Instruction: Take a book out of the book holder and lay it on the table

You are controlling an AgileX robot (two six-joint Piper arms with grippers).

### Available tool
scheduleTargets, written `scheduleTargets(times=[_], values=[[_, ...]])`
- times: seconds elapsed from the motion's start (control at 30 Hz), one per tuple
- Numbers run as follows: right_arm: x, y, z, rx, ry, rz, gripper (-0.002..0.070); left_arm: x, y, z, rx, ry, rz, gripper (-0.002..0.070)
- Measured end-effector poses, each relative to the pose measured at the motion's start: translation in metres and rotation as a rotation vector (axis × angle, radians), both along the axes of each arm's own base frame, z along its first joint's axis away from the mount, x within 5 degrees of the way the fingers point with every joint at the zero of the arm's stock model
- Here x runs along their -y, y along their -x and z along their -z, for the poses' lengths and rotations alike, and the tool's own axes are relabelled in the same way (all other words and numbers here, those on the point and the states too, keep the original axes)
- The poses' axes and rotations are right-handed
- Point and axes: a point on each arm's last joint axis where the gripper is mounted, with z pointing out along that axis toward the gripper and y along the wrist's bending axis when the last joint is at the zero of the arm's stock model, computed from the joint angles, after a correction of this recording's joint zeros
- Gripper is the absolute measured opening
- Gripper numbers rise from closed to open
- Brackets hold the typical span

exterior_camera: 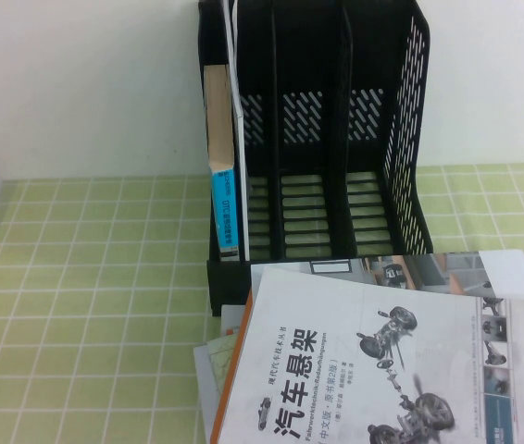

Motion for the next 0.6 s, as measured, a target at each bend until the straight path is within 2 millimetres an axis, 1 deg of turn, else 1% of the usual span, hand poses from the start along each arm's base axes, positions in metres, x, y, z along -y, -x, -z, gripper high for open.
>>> scheduleTargets(times=[0.17,0.23,0.3,0.37,0.47,0.53,0.6], values=[[0.001,0.014,-0.021,0.285,0.005,0.018,-0.0002,-0.002,0.014,-0.015,0.224,0.042,0.015,-0.0003],[0.003,0.019,-0.026,0.367,-0.025,0.025,-0.0002,-0.005,0.021,-0.02,0.312,0.108,0.038,-0.0003],[0.005,0.024,-0.037,0.423,-0.065,0.024,-0.0002,-0.009,0.023,-0.022,0.34,0.191,0.064,-0.0003],[0.005,0.032,-0.054,0.493,-0.081,0.021,-0.0002,-0.012,0.023,-0.027,0.334,0.253,0.08,-0.0003],[0.003,0.05,-0.09,0.612,-0.077,0.01,-0.0002,-0.012,0.027,-0.052,0.3,0.27,0.097,-0.0003],[0.001,0.063,-0.12,0.674,-0.098,-0.033,-0.0002,-0.012,0.035,-0.08,0.255,0.266,0.11,-0.0003],[-0.003,0.07,-0.15,0.663,-0.132,-0.102,-0.0002,-0.011,0.043,-0.106,0.194,0.259,0.121,-0.0003]])
